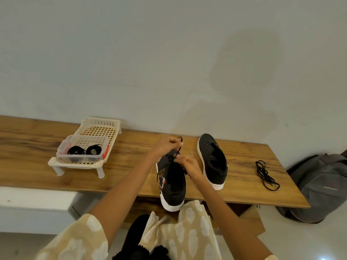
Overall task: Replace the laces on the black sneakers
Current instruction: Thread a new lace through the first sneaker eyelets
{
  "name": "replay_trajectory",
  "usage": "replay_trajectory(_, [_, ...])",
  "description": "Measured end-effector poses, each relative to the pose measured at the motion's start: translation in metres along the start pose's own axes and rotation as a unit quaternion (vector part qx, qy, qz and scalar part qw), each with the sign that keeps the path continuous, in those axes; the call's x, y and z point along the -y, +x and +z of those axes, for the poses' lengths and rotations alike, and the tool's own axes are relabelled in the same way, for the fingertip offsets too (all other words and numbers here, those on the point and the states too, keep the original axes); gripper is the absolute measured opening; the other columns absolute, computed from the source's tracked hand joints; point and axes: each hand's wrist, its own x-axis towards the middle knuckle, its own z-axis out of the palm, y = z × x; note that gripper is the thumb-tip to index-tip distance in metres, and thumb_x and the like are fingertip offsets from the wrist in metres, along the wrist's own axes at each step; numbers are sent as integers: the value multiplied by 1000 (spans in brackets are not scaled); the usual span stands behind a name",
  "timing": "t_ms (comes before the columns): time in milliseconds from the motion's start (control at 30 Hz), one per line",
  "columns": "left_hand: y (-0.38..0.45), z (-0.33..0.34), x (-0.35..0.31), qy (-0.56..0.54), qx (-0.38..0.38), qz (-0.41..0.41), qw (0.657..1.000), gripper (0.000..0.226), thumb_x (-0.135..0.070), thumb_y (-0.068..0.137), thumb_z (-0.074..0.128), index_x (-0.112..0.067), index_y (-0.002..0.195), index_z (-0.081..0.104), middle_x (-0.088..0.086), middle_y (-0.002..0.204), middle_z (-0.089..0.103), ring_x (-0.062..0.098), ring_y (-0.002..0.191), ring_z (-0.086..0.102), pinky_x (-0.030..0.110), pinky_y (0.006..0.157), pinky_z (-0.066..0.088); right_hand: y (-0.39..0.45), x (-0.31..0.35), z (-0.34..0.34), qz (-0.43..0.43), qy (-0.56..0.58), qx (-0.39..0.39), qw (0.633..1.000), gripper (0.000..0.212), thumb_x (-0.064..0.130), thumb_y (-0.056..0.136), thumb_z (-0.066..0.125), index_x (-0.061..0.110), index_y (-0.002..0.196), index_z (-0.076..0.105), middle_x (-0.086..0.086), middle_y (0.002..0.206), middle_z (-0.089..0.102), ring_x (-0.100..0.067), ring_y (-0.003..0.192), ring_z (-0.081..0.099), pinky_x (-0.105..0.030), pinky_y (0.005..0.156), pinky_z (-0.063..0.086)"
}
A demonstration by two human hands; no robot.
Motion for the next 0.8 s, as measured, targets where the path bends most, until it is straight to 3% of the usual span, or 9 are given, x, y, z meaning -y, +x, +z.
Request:
replay_trajectory(67, [1,3,-14,-69,-8,3,998,10,-25,87,66,-15,88,71,-5,83,67,3,76,60,22,82,45,-3,-5,4,-37,-33,12,999,23,23,91,62,14,111,69,4,106,70,-8,102,62,-19,90,48])
replay_trajectory(133, [2,7,-19,-76,-5,0,997,13,-27,88,64,-16,90,71,-5,83,69,7,78,62,26,85,49,-1,-4,7,-60,-56,-26,996,17,21,89,64,13,102,72,5,96,71,-9,97,64,-18,83,47])
replay_trajectory(233, [-3,9,-6,72,47,-9,996,40,-42,98,44,-12,88,68,3,89,71,17,83,65,34,85,51,2,7,8,-60,-101,-55,992,14,23,90,63,13,89,73,8,73,66,-5,74,60,-9,62,42])
replay_trajectory(300, [-9,5,9,122,59,-28,990,53,-46,101,27,-12,87,65,5,86,68,18,81,62,29,78,47,3,17,6,-75,-100,-58,990,18,24,92,60,11,87,72,7,70,65,1,64,58,-7,58,41])
replay_trajectory(367, [-13,1,17,75,44,-38,995,52,-39,103,24,-8,99,65,9,90,68,16,80,62,21,71,46,5,29,1,-98,-101,-79,987,19,24,93,58,14,81,69,6,67,63,7,58,55,-7,58,42])
replay_trajectory(467, [-13,-3,21,71,59,-35,995,32,-23,102,39,-3,109,63,12,99,69,14,82,64,22,78,51,13,50,-11,-98,4,-168,981,13,26,92,60,18,83,66,3,79,65,-5,76,61,-18,71,49])
replay_trajectory(567, [-16,-3,25,97,76,-18,992,20,-13,92,59,-8,110,65,6,106,68,10,91,62,22,84,51,20,68,-31,-90,142,-222,960,12,23,93,59,15,87,66,1,79,64,-8,74,60,-19,70,51])
replay_trajectory(667, [-21,-3,27,223,103,16,969,28,-24,87,65,-16,115,64,-5,106,56,7,98,51,19,81,42,29,57,-41,-63,83,-229,968,16,24,92,60,9,93,67,1,75,63,-9,70,58,-21,70,51])
replay_trajectory(800, [-22,-9,34,295,141,-6,945,44,-28,82,70,-18,122,52,2,113,52,15,99,52,27,80,43,32,17,-35,-2,31,-240,970,24,22,91,62,3,107,66,-2,79,65,-10,69,60,-23,69,53])
